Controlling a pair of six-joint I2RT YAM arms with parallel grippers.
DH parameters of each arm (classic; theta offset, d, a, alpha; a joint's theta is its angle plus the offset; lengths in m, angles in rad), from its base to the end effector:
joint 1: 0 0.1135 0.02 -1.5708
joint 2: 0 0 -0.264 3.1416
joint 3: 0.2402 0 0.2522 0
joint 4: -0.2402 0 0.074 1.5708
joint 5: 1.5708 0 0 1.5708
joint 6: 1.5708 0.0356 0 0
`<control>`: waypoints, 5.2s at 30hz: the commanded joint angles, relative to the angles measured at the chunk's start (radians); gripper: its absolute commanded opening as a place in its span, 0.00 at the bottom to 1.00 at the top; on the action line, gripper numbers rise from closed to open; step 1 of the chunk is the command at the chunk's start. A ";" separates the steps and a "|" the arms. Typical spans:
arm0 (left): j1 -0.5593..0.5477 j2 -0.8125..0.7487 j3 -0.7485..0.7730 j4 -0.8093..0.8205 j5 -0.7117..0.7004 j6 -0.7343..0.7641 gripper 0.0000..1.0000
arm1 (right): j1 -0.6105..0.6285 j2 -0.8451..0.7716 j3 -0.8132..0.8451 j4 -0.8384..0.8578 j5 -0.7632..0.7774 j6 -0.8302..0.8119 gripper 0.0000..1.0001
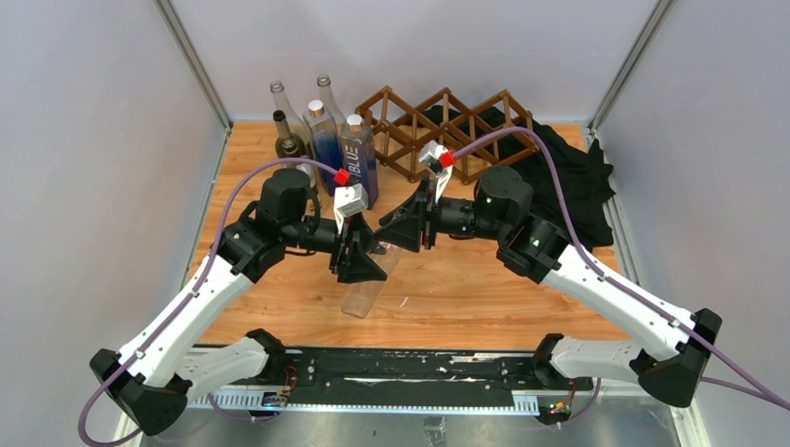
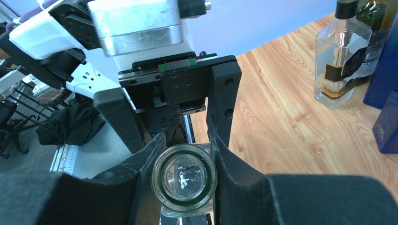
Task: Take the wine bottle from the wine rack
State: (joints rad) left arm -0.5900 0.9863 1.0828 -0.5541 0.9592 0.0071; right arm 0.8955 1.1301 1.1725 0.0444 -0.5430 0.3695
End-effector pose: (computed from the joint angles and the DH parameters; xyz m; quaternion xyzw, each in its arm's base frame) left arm 0.1476 -0.1339 0.3753 0.4546 0.6482 -0.5099 0.3364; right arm 0.1442 0.2095 0.4317 -0.3601 0.5772 0.5660 0.4656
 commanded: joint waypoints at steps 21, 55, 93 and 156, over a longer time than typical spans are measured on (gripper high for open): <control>0.647 0.218 0.281 -0.399 -0.420 0.220 1.00 | -0.033 0.440 0.381 -0.169 0.500 -0.250 0.00; 0.861 0.228 0.147 -0.313 -0.685 0.290 1.00 | -0.027 0.940 0.694 0.034 0.542 -0.309 0.01; 0.860 0.324 -0.020 -0.007 -0.493 0.181 1.00 | -0.050 0.111 -0.041 -0.176 0.875 -0.146 1.00; 0.636 0.395 -0.906 1.687 -0.703 0.060 1.00 | -0.769 0.297 -0.971 1.065 0.959 -0.481 1.00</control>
State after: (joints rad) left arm 0.0498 1.3792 0.1684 1.0912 0.2676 0.0669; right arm 0.1371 1.4185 0.2134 1.0359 0.4358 -0.0879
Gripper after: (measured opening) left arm 0.997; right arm 0.999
